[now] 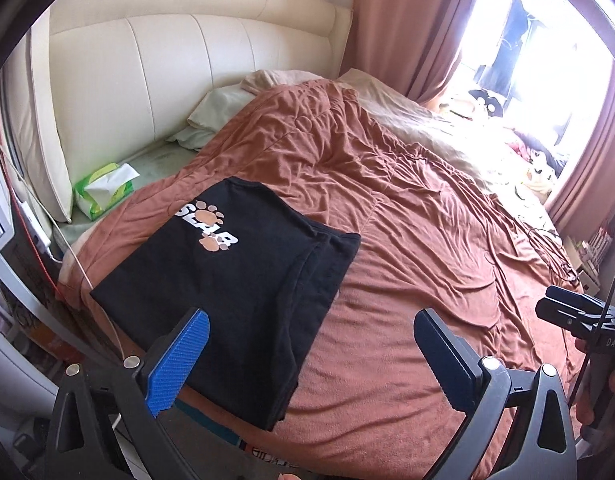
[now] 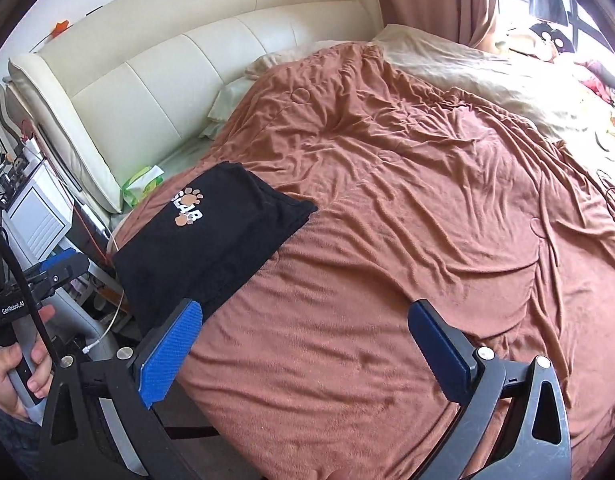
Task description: Fold small clothes
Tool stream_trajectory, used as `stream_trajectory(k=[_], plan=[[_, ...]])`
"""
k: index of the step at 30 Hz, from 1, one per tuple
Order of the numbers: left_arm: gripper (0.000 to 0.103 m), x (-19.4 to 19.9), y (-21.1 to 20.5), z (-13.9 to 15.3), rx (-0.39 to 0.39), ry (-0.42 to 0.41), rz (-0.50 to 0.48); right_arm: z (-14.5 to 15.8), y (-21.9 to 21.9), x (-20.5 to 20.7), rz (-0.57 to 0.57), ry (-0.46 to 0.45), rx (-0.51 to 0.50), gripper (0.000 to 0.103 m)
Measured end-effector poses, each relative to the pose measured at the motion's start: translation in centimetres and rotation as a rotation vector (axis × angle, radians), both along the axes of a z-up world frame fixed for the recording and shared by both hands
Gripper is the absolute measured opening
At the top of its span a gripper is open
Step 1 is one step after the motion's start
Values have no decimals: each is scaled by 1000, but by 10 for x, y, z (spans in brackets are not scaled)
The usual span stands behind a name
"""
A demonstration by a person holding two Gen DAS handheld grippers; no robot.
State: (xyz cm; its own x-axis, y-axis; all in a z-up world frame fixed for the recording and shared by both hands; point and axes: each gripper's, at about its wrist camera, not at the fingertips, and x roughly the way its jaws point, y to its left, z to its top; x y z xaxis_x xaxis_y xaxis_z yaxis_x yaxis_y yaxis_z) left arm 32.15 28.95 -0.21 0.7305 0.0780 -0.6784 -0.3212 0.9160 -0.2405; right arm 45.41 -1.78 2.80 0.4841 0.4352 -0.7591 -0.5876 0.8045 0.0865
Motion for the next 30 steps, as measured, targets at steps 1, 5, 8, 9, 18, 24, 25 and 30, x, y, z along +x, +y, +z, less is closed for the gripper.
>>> stream_trajectory(k=[1, 5, 8, 9, 18, 24, 25, 30], plan=[[103, -4, -6, 2, -4, -7, -6, 4, -7, -6, -6, -11, 2, 103], [103, -22, -30, 14, 27, -32, -15, 20, -30, -36, -12, -59, -9, 103], [103, -33, -47, 21, 29, -44, -31, 29, -45, -56, -21, -79, -6, 103], [103, -38, -54, 23, 36, -49, -37, 33, -51, -62, -28, -85, -2, 103], [103, -76, -105, 40, 76, -92, -98, 54, -106, -118, -61, -141, 18, 103], [103, -104, -133, 49, 91, -130, -133, 67, -142, -163, -87, -192, 21, 103], [103, -109, -139, 51, 93, -136, -140, 68, -148, -171, -92, -202, 20, 103], [103, -132, -161, 56, 106, -165, -171, 73, -171, -207, -111, -231, 28, 103]])
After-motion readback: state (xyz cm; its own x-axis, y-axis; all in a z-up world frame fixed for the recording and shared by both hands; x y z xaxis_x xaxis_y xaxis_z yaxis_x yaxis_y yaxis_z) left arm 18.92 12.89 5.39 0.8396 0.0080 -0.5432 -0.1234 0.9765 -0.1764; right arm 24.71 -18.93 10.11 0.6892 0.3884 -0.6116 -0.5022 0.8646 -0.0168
